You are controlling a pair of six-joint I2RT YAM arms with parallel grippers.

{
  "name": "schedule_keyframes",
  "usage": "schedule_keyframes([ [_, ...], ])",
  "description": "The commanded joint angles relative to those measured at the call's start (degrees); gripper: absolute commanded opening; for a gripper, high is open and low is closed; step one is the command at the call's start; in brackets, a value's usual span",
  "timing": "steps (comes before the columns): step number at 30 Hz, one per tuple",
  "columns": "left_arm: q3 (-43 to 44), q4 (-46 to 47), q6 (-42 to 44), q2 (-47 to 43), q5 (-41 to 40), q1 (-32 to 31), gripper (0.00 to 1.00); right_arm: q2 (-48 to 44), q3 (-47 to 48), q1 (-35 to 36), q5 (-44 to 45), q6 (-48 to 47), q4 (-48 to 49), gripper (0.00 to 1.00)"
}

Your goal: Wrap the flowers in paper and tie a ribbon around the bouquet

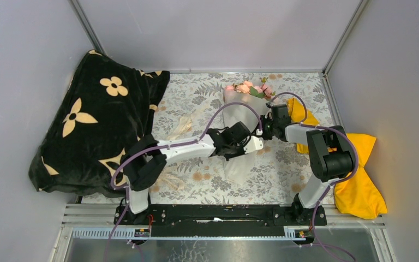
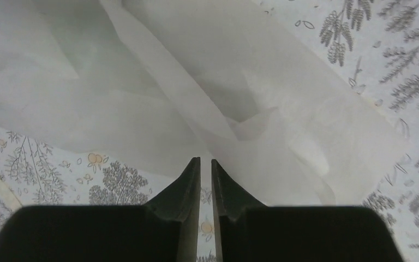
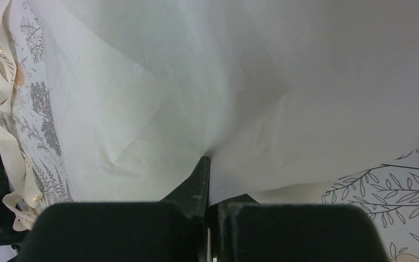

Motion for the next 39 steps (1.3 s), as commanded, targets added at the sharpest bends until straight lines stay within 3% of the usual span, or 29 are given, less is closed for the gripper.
schedule_keyframes([
  [1,-0.33,10.47,-0.99,0.94,-3.64,-2.00,0.20,0.30,-0.71,-0.55,-0.32,1.08,3.32,0.00],
  [6,-6.19,15.39,3.17,-0.56,-2.33,-6.84,0.30,-0.01,-1.03,-0.54,-0.95,1.46,4.07,0.01],
  [10,-10.18,17.57,6.59,-0.25,-3.11,-10.26,0.42,-2.07,-1.32,-0.57,-1.18,2.00,3.86,0.19],
  [13,-11.37,17.57,6.75,1.79,-2.82,-10.98,0.47,-4.56,-1.13,-0.54,-0.55,1.58,2.09,0.31],
  [16,-12.06,17.60,6.59,3.64,-2.75,-11.01,0.48,-7.77,0.10,-0.54,1.49,0.48,-2.16,0.50],
  [23,-13.28,17.69,5.22,3.63,-1.03,-10.94,0.48,-17.01,5.22,-0.54,12.11,-2.13,-21.36,0.68],
  [26,-13.89,17.61,4.52,3.18,1.65,-10.72,0.48,-22.39,5.53,-0.35,17.87,-2.69,-28.13,0.66],
  [29,-14.62,17.68,4.28,2.80,3.35,-10.55,0.49,-27.12,5.28,2.71,21.43,-3.82,-30.11,0.58],
  [32,-14.67,17.57,4.40,2.95,3.85,-10.46,0.49,-28.55,4.69,10.57,15.55,-7.03,-26.49,0.46],
  [35,-14.54,17.05,4.47,2.84,4.03,-10.35,0.48,-24.85,3.06,12.55,4.03,-4.85,-19.62,0.35],
  [39,-14.29,15.67,4.51,1.41,4.34,-10.35,0.48,-17.48,1.00,12.26,5.89,-2.08,-13.79,0.20],
])
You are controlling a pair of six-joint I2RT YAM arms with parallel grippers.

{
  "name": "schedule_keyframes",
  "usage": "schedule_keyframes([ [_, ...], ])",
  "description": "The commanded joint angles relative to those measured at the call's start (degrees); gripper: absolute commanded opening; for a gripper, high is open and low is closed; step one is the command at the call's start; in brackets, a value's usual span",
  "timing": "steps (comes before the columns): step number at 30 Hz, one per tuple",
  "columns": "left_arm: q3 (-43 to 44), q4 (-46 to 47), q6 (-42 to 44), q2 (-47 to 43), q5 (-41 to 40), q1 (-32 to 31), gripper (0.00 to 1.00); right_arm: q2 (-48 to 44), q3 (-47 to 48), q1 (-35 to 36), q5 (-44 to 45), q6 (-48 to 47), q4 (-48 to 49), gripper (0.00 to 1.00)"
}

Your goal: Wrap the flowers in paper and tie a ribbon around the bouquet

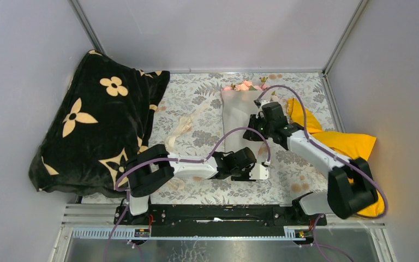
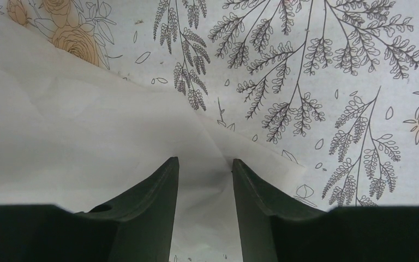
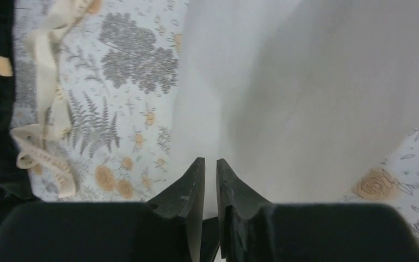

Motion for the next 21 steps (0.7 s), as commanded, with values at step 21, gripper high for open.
schedule_keyframes([
  [21,11.04,-37.16,2.61,-13.23,24.22,3.35,0.42,18.01,-5.35,-8.25,-3.98,3.52,9.84,0.00],
])
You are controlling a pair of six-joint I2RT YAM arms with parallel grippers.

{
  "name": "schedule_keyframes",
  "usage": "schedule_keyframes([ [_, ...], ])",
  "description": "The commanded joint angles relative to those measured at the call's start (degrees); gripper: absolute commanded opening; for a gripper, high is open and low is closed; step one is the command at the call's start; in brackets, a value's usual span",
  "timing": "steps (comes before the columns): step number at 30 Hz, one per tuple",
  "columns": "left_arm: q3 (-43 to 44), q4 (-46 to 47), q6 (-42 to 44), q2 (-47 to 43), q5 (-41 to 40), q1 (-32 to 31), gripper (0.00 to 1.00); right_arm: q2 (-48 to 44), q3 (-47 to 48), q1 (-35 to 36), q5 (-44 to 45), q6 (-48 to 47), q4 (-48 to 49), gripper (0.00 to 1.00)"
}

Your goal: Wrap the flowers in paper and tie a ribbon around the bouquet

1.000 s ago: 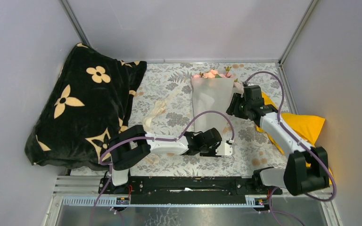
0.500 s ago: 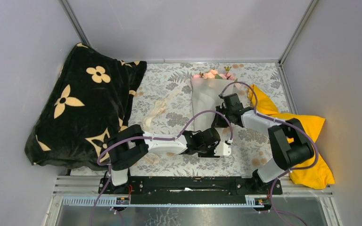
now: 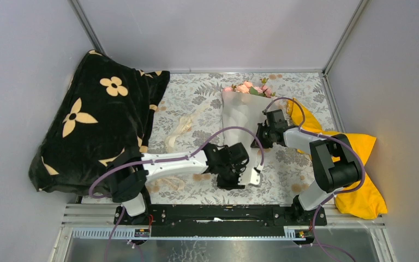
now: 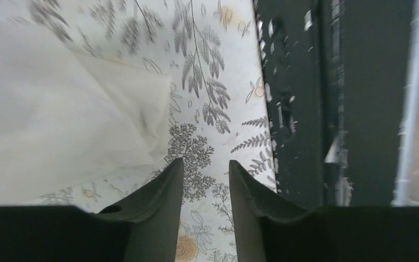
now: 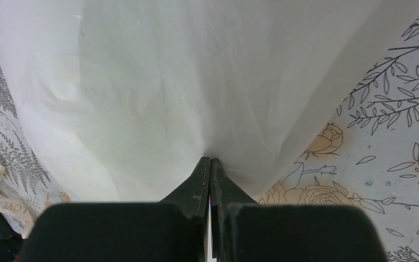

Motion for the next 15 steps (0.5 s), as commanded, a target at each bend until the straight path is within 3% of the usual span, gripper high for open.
schedule_keyframes([
  [1,9.66,-8.37,0.99,-3.80,10.71,4.83,0.39,0.69,0.18,-0.21,-1.64,-0.30,0.94,0.00],
  [3,10.11,-2.13,-3.12,-2.52,8.06,8.32,0.27,0.43,0.10,-0.19,-2.04,-0.18,1.08,0.00],
  [6,8.71,8.33,-6.54,1.72,-2.36,9.34,0.08,0.35,0.17,-0.19,-2.20,-0.15,0.96,0.00],
  [10,8.05,13.98,-6.40,7.46,-5.97,9.09,0.06,0.46,0.11,-0.18,-2.42,-0.21,1.02,0.00],
  [15,3.70,17.08,-5.15,7.73,-6.07,6.82,0.09,0.38,-0.54,-0.19,-1.98,-0.40,0.83,0.00],
])
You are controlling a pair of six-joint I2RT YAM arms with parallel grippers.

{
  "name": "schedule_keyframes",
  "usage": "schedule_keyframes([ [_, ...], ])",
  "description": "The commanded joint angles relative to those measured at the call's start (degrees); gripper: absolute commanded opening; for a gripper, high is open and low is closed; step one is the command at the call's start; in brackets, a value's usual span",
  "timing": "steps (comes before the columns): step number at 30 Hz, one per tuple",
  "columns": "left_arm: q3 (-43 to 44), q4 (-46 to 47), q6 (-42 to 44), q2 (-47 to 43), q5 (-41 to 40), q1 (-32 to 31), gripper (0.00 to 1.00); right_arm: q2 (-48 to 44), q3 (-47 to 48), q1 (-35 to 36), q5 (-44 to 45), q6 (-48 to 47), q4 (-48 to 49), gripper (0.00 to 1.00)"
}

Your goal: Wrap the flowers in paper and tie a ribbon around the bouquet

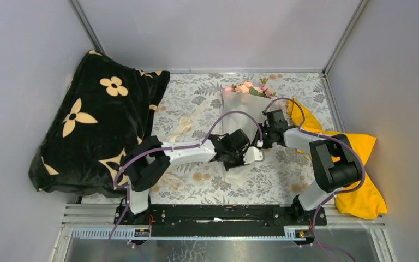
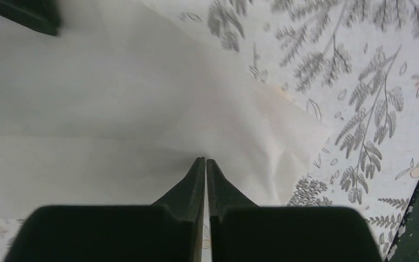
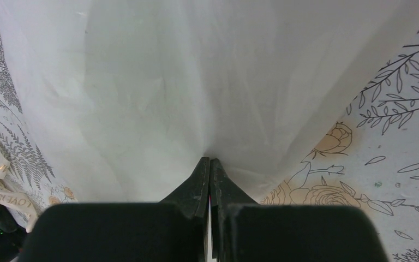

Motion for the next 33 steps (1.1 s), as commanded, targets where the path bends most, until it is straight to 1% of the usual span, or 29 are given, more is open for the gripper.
schedule_keyframes([
  [1,-4.33,5.70,0.25,-1.83,-1.75,-2.71,0.09,0.35,-0.60,-0.17,-0.54,-0.46,0.80,0.00],
  [5,-10.02,5.56,1.68,-3.13,-2.08,-5.20,0.12,0.31,-0.92,-0.17,-0.27,-0.34,0.85,0.00],
  [8,-13.21,4.75,1.31,-3.40,-2.09,-5.47,0.13,0.05,-0.85,-0.17,-0.09,-0.52,0.45,0.00],
  [12,-15.54,3.17,1.79,-5.56,-1.94,-6.31,0.16,-0.30,-0.61,-0.17,0.49,-0.73,-0.12,0.00],
  [14,-13.22,0.35,2.02,-7.89,-0.89,-7.10,0.20,-0.05,-0.41,-0.17,0.48,-1.00,-0.27,0.00],
  [17,-8.02,-3.97,2.37,-11.51,2.92,-6.88,0.28,0.17,-0.26,-0.17,0.28,-1.19,-0.51,0.00],
  [19,-5.10,-5.00,2.80,-12.67,5.52,-5.71,0.29,-0.04,-0.30,-0.16,0.32,-1.20,-0.56,0.00],
  [21,-2.82,-3.93,1.47,-10.94,6.29,-3.89,0.29,-0.30,-0.22,-0.16,0.17,-1.16,-0.60,0.00],
  [23,-1.93,0.86,-0.33,-7.47,1.78,-3.55,0.23,-0.35,-0.01,-0.17,0.09,-1.06,-0.68,0.00],
  [25,-0.36,3.16,-1.24,-3.15,-2.03,-3.77,0.19,-0.35,0.13,-0.16,-0.17,-0.97,-0.69,0.00],
  [29,0.86,8.01,-0.81,2.61,-7.02,-5.16,0.18,-0.49,-0.04,-0.17,-0.95,-0.45,-0.19,0.00],
  [33,0.70,9.43,-0.09,4.83,-7.72,-7.76,0.18,-0.74,-0.42,-0.17,-1.01,-0.21,0.00,0.00],
])
